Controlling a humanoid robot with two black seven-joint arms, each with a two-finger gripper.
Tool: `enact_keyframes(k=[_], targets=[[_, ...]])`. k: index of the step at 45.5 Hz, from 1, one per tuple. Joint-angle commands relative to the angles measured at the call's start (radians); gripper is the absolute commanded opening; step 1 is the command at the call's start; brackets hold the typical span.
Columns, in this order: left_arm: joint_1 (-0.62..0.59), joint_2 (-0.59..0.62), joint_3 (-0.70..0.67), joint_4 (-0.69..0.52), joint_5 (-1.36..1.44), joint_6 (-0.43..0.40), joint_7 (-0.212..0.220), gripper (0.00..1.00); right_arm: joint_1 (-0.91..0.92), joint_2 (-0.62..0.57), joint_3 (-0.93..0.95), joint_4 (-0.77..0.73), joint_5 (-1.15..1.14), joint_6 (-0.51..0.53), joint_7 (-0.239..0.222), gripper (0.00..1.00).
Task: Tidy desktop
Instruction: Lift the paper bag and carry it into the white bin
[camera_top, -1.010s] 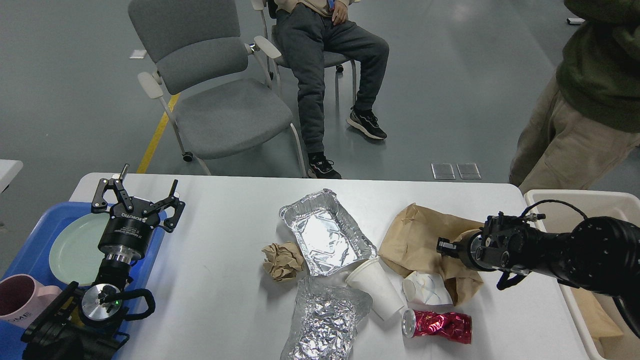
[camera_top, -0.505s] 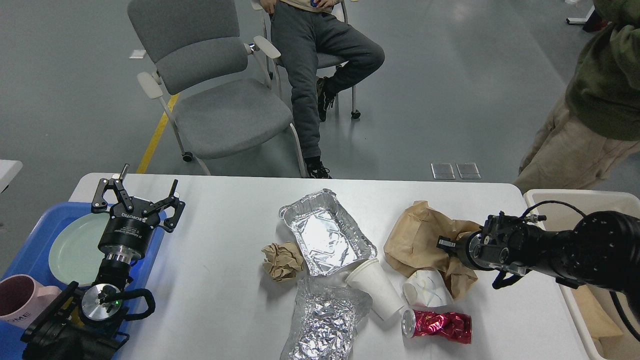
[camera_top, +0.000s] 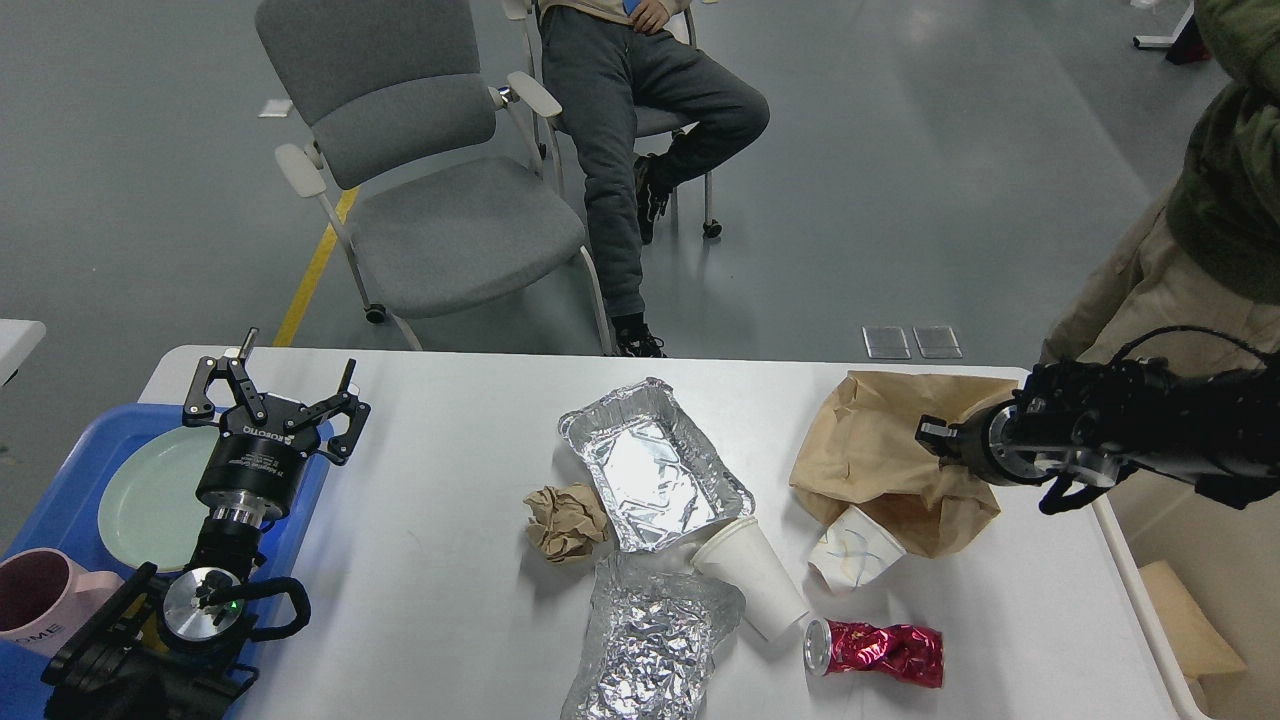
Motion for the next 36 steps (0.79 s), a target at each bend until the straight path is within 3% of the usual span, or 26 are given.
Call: enact_keyframes(k=[1,23,30,36], targets=[[0.000,0.000,0.000,0.000,0.000,0.000,0.000,0.97,0.101,-0.041,-0.034,0.088,0.000,0.018,-0.009,0.00],[0.000,0.000,0.000,0.000,0.000,0.000,0.000,0.97,0.564,-0.108,-0.211,0.432,-0.003,0.196,-0.021,0.00],[0.000,0.000,0.000,0.000,0.000,0.000,0.000,0.97,0.681,-0.122,-0.229,0.510,-0.008,0.282,-0.027,0.00],[0.000,0.000,0.000,0.000,0.000,0.000,0.000,0.97,0.729,-0.130,-0.234,0.547,-0.006,0.296,-0.029,0.00]])
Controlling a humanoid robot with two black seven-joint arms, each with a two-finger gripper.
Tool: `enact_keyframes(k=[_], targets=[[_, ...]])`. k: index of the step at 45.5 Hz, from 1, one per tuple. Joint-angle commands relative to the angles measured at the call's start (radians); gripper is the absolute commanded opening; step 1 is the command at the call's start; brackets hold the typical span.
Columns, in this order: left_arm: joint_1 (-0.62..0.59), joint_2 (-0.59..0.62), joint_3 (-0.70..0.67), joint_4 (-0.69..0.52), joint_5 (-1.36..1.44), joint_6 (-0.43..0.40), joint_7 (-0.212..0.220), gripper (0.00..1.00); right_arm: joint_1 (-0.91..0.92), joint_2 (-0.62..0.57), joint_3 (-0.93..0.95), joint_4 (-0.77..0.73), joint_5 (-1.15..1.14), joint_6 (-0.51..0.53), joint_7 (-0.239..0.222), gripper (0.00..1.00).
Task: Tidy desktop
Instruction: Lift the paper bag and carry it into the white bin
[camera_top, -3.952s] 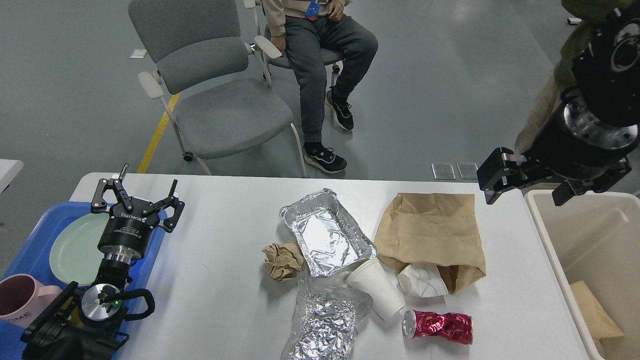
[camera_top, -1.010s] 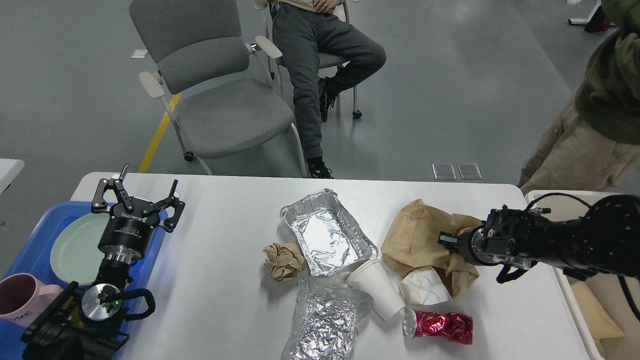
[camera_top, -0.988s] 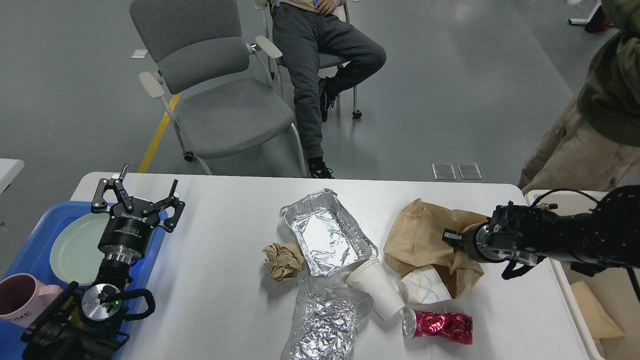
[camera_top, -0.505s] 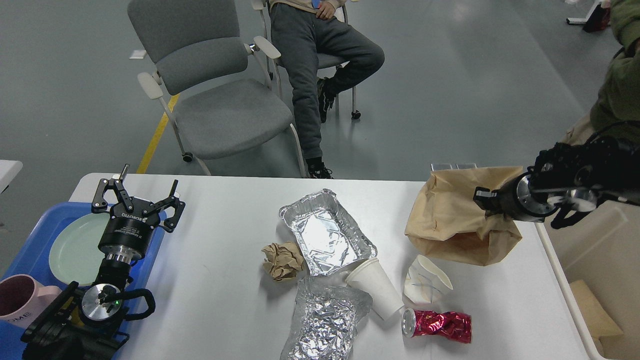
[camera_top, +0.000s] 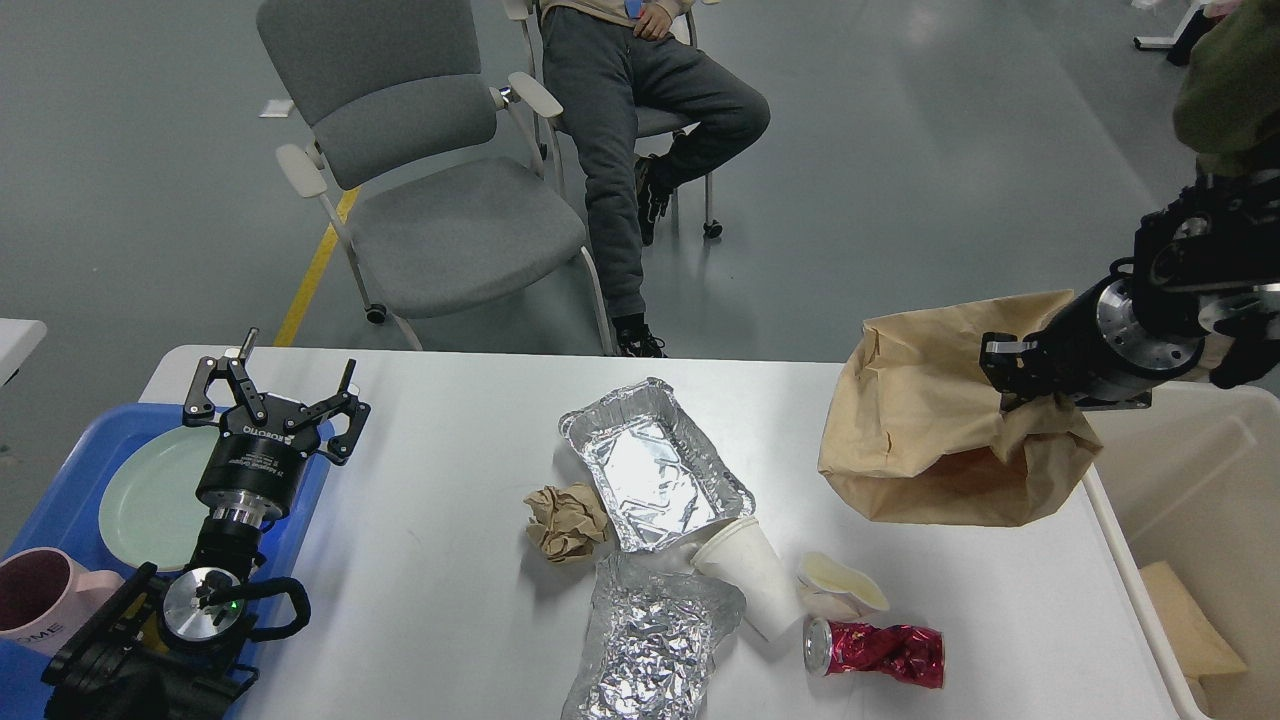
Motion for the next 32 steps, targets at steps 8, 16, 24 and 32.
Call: enact_keyframes(k=[8,16,24,32], targets=[[0.000,0.000,0.000,0.000,0.000,0.000,0.000,0.97,0.042,-0.013,-0.033,0.034,0.004,0.014,-0.004,0.00],[0.000,0.001,0.000,0.000,0.000,0.000,-0.002,0.97,0.050,-0.052,-0.108,0.023,0.008,0.002,-0.004,0.00],[0.000,0.000,0.000,0.000,0.000,-0.002,-0.002,0.97,0.016,-0.210,-0.212,-0.095,0.003,0.003,-0.004,0.00],[0.000,0.000,0.000,0.000,0.000,0.000,-0.002,0.97,-0.163,-0.405,-0.206,-0.369,-0.006,0.012,-0.004,0.00]])
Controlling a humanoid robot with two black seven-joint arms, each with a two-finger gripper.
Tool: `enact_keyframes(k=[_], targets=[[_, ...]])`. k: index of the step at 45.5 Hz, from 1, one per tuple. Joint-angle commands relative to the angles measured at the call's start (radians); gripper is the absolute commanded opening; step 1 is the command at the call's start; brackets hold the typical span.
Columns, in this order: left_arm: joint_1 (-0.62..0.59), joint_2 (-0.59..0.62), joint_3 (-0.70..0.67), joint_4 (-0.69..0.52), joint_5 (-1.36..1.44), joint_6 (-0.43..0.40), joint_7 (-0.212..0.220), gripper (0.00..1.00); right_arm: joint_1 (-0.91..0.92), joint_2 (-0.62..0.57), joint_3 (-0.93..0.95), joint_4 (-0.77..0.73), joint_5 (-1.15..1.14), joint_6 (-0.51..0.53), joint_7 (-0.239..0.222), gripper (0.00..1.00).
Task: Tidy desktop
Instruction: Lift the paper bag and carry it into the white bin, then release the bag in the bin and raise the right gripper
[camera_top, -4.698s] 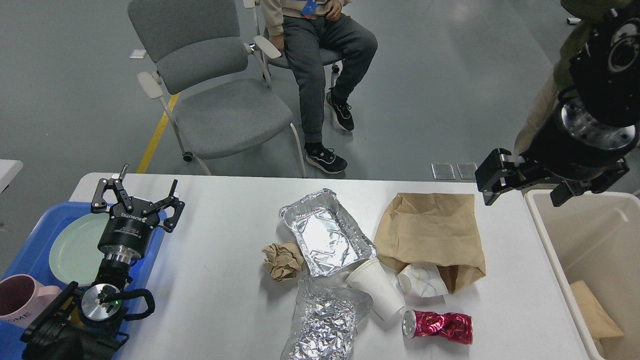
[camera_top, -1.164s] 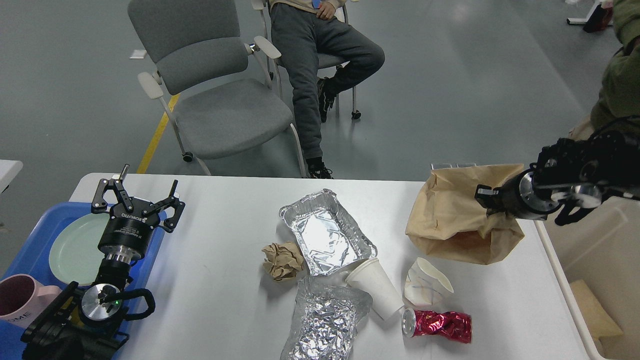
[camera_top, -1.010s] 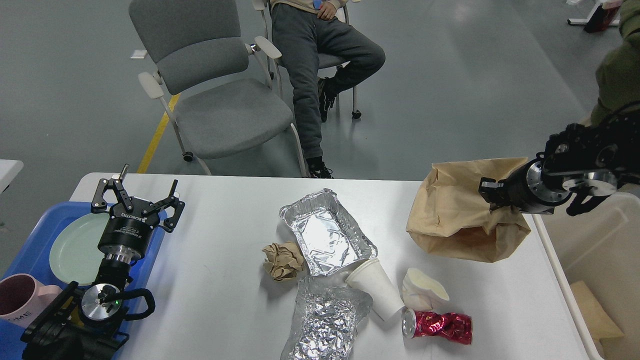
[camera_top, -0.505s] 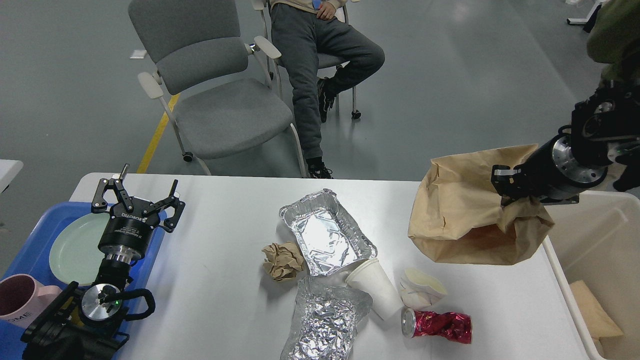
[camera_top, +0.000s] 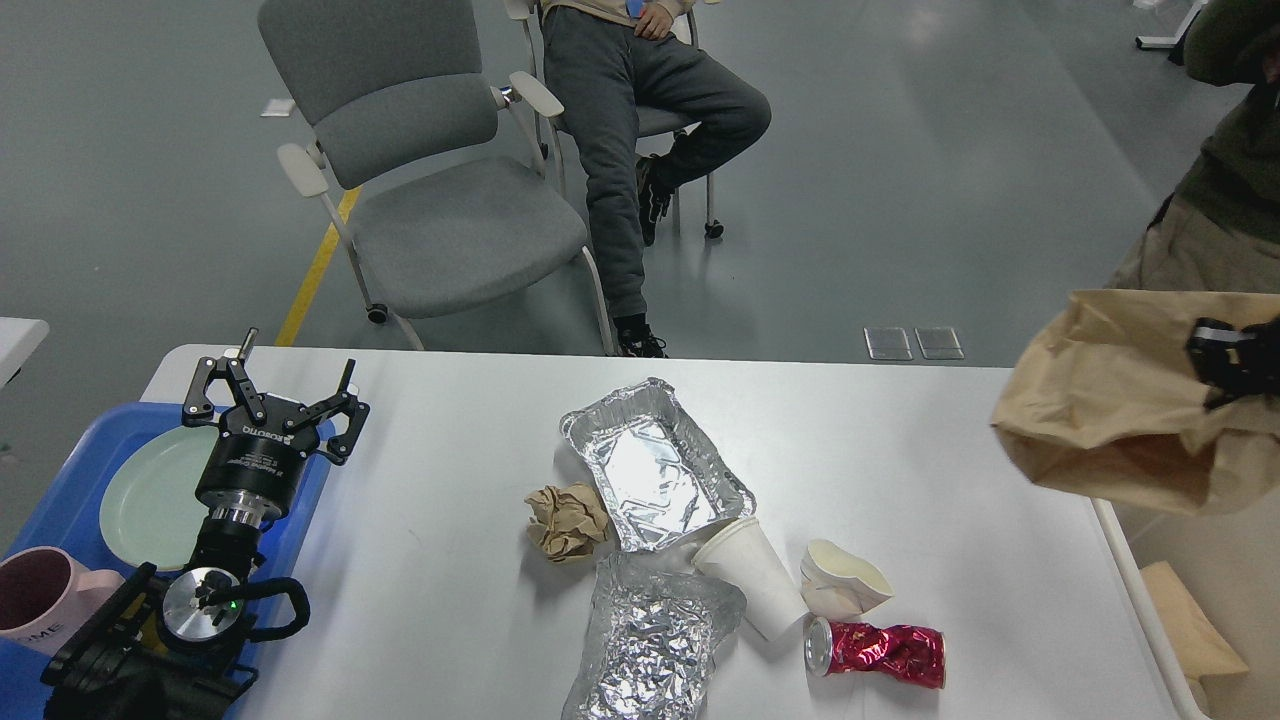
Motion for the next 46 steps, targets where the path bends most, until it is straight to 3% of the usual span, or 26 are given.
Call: enact_keyframes(k=[1,7,12,19,25,34,46], targets=[[0.000,0.001,0.000,0.000,0.000,0.000,0.000,0.97,-0.145,-0.122,0.014,-0.218,-0.004,0.001,0.000,0.00],[0.000,-0.001,0.000,0.000,0.000,0.000,0.000,0.97,-0.451,-0.189,0.143,-0.462,-0.001,-0.035,0.006,0.00],[0.000,0.001,0.000,0.000,0.000,0.000,0.000,0.97,-0.722,-0.181,0.299,-0.619,0.012,-0.136,0.006,0.00],[0.000,-0.001,0.000,0.000,0.000,0.000,0.000,0.97,-1.101,-0.089,0.579,-0.816,0.013,-0.259,0.003,0.00],[0.000,-0.001,0.000,0.000,0.000,0.000,0.000,0.97,-1.331,0.058,0.732,-1.025,0.013,-0.313,0.003,0.00],[0.000,-0.001,0.000,0.000,0.000,0.000,0.000,0.97,-1.525,0.265,0.801,-1.280,0.023,-0.411,0.003,0.00],[0.000,0.001,0.000,0.000,0.000,0.000,0.000,0.97,-1.566,0.359,0.806,-1.300,0.023,-0.474,-0.002,0.00]])
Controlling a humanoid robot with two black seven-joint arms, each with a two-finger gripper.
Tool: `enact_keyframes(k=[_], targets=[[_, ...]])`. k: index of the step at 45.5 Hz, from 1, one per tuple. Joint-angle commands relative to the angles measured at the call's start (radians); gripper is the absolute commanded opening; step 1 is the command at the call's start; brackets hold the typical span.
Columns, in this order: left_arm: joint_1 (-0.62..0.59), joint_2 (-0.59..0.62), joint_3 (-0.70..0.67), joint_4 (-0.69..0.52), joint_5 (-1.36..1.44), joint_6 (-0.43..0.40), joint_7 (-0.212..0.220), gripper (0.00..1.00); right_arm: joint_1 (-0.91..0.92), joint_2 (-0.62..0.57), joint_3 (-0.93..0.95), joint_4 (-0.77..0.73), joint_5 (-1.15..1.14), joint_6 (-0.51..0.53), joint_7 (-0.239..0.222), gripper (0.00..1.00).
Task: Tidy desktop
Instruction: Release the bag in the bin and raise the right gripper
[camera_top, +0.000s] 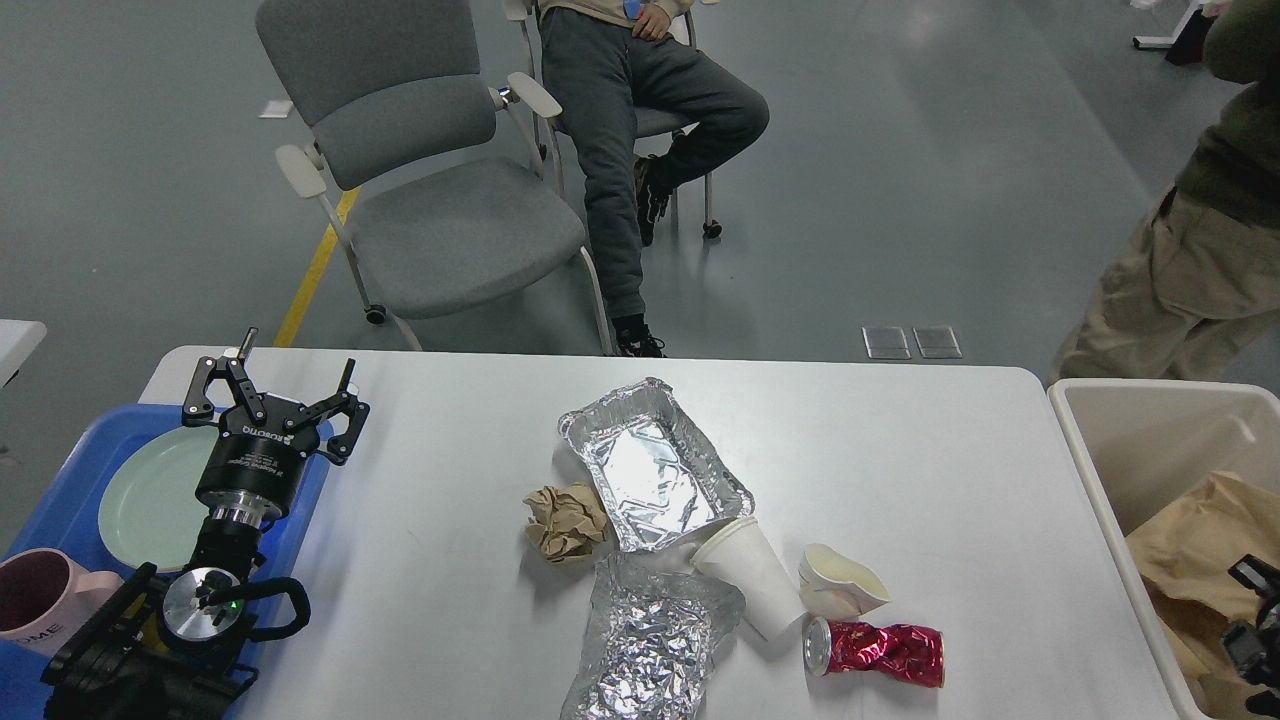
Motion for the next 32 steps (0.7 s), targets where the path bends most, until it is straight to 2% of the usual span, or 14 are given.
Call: enact_keyframes(k=[1,18,19,20,23,24,26,32], targets=[[0.000,0.000,0.000,0.000,0.000,0.000,0.000,0.97,-0.008,0.025,0.004,-0.001,0.000,-0.010,-0.001,0.00],[0.000,0.000,0.000,0.000,0.000,0.000,0.000,0.97,-0.028,0.048,0.000,0.000,0.008,-0.008,-0.001,0.00],[0.000,0.001,0.000,0.000,0.000,0.000,0.000,0.97,-0.033,0.050,-0.002,0.000,0.008,-0.008,-0.001,0.05],[0.000,0.000,0.000,0.000,0.000,0.000,0.000,0.97,-0.037,0.053,-0.005,-0.001,0.008,-0.011,-0.001,0.17],[0.000,0.001,0.000,0.000,0.000,0.000,0.000,0.97,-0.040,0.051,-0.008,-0.001,0.008,-0.025,0.004,0.73],[0.000,0.001,0.000,0.000,0.000,0.000,0.000,0.97,-0.040,0.051,-0.008,-0.001,0.008,-0.037,0.004,0.86],[0.000,0.001,0.000,0.000,0.000,0.000,0.000,0.97,-0.040,0.051,-0.008,-0.001,0.008,-0.070,0.004,0.99],[0.000,0.000,0.000,0.000,0.000,0.000,0.000,0.97,-0.042,0.045,-0.017,0.008,0.008,-0.090,0.004,1.00]])
